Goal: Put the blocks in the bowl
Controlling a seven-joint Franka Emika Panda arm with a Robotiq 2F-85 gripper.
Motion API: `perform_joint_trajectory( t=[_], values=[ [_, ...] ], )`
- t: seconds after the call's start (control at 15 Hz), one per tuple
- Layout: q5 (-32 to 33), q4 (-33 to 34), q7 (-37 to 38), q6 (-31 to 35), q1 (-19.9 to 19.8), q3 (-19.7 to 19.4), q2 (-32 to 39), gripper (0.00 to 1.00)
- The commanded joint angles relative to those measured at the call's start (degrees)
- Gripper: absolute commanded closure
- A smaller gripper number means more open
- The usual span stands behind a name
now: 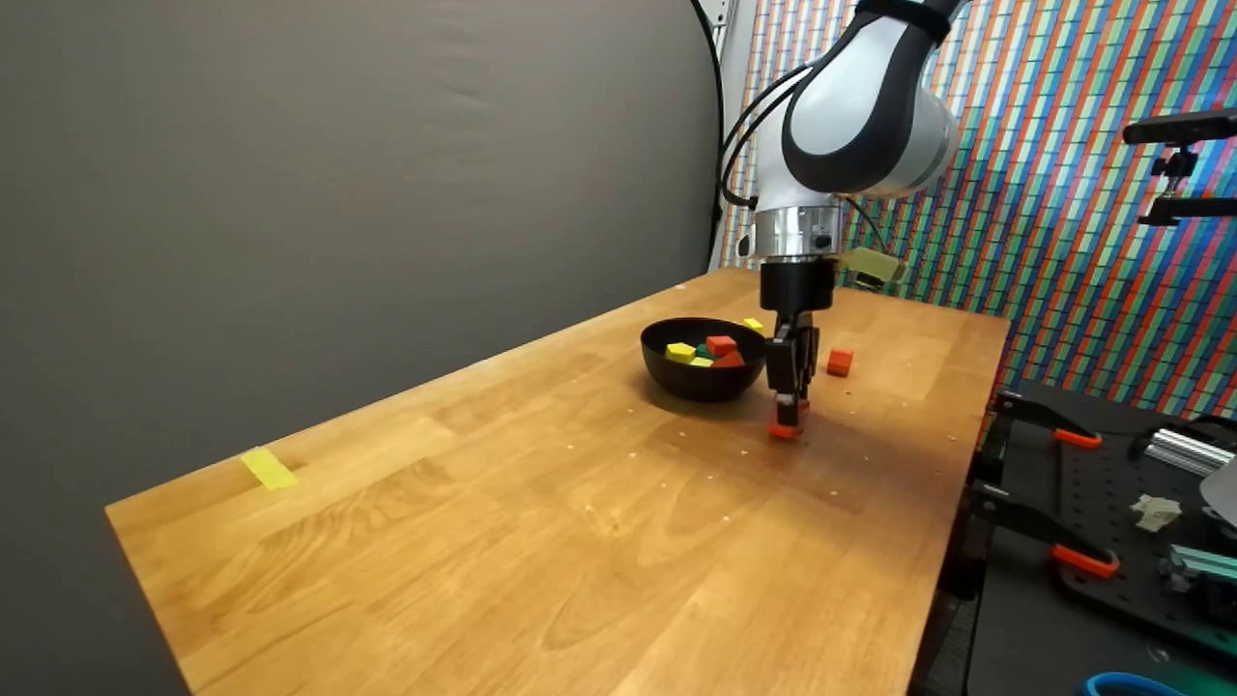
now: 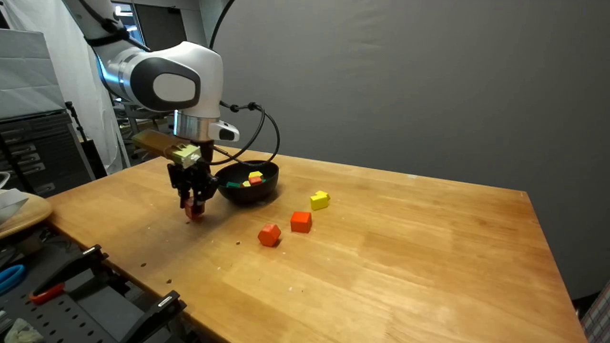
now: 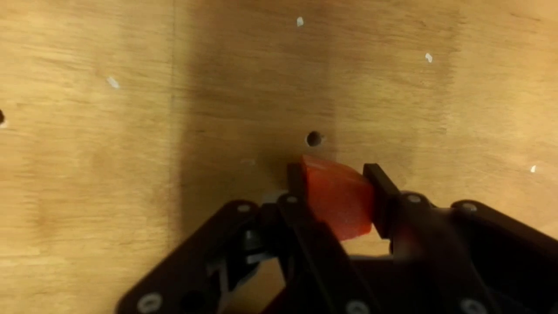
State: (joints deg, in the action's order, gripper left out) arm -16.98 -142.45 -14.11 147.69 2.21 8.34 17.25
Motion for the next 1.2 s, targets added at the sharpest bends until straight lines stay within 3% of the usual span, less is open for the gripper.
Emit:
perform_joint_trajectory(
  t=[0.0,0.2,0.4,0.8,1.13],
  values=[
    [8.65,-1.74,8.21,-8.44,1.79,-2.34,-8.85,0.88],
    [14.54,-4.03,11.84,-5.66,2.7,-2.23,-17.03,0.88],
    [14.57,-0.97,10.02,-1.16,2.12,-2.2,-18.31,0.88],
    [12.17,12.87,8.54,-1.06,0.37,-4.49,-4.04,0.88],
    [11.1,22.86,8.32,-2.69,-1.17,-3.6,7.35,0.88]
  ],
)
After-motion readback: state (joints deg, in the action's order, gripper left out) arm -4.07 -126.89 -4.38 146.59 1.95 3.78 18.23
